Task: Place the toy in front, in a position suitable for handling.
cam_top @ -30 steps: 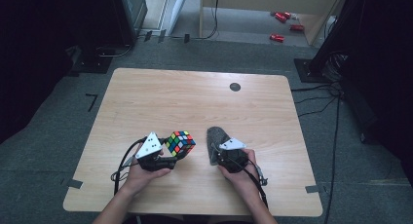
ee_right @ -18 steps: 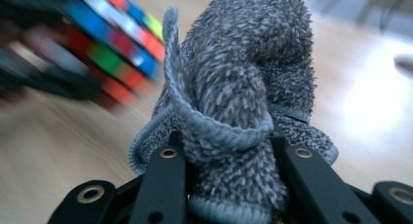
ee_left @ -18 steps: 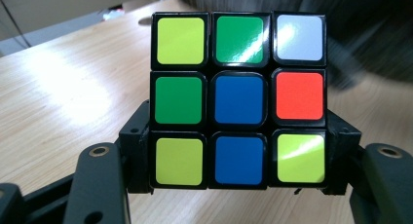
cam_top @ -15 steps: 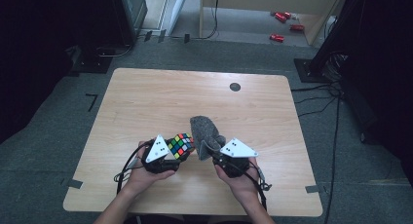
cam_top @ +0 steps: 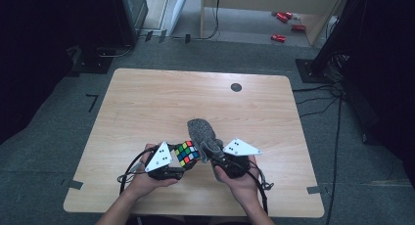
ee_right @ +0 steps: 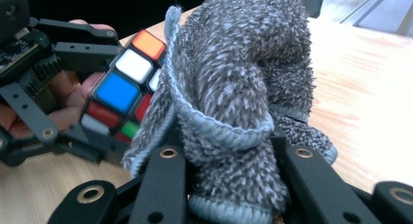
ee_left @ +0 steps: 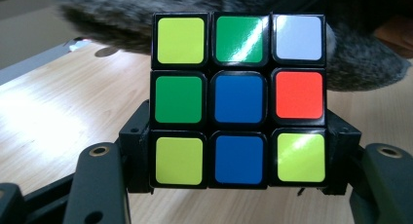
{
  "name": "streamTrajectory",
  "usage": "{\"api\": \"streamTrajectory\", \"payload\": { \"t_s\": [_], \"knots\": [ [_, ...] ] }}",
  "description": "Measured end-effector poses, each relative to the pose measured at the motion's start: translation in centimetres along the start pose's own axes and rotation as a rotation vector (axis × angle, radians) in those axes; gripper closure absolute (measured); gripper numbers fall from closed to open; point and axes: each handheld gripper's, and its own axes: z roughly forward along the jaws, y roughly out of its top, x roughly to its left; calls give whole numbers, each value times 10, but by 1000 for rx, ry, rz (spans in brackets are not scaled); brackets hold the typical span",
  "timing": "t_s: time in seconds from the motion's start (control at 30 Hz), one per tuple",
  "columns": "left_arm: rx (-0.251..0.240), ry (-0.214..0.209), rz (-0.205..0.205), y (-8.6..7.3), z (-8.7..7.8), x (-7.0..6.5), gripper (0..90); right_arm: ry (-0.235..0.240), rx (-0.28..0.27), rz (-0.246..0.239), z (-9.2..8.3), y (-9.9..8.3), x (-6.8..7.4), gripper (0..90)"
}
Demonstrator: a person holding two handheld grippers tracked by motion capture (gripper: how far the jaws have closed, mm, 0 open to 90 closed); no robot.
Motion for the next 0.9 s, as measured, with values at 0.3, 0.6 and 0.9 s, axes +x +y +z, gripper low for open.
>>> {"api": "streamTrajectory", "payload": {
  "t_s": [0.3,0.6,0.9],
  "knots": [
    [-16,-28,-20,-1,1,-2,349,54,-28,-13,-2,6,8,725],
    [-32,53,-65,-3,-1,7,349,-140,31,85,-10,-8,-43,719],
    [3,168,-147,-12,7,16,348,-310,114,109,-11,-27,-80,710]
  ]
}}
